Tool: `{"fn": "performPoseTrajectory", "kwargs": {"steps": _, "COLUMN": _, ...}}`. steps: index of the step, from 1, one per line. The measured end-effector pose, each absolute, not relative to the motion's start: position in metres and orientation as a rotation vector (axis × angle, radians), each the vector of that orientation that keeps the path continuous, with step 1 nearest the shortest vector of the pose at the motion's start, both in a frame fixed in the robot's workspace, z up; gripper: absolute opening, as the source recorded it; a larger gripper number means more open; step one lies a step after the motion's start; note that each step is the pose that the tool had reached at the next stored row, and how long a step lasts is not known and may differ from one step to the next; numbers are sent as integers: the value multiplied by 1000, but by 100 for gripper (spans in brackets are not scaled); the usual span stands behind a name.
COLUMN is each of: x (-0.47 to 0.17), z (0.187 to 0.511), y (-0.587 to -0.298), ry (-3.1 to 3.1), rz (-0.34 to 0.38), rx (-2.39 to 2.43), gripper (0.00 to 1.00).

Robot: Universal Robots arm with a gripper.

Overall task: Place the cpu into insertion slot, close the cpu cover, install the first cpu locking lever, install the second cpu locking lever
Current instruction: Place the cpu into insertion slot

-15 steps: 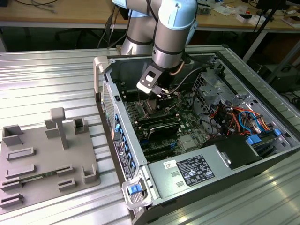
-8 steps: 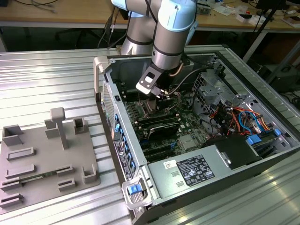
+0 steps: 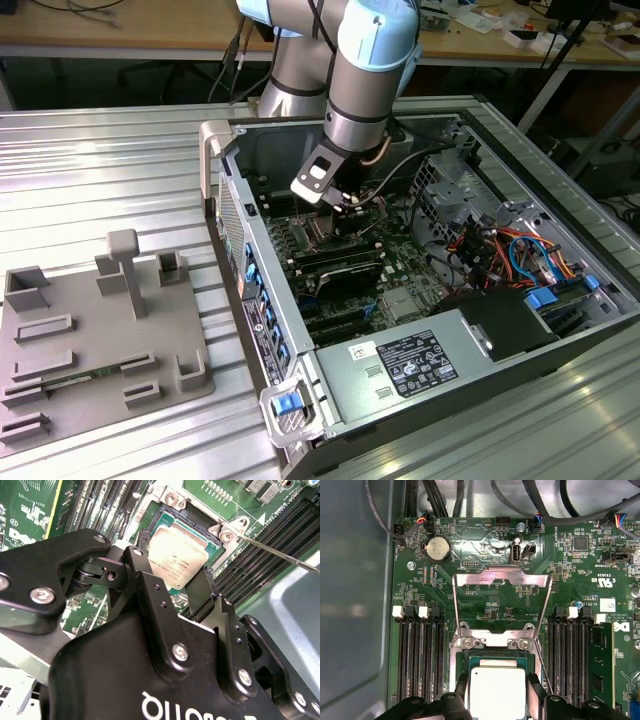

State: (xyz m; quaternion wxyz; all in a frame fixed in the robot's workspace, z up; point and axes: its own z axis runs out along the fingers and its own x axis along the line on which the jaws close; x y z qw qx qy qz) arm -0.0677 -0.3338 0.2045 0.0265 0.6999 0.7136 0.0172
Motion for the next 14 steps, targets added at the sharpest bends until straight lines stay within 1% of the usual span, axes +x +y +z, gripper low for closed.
{"fn": "performPoseTrajectory", "kwargs": {"steps": 14, "x": -68, "z": 201, "y": -334, "ry": 2202, "rz": 53, "rx": 2165, "gripper": 55}}
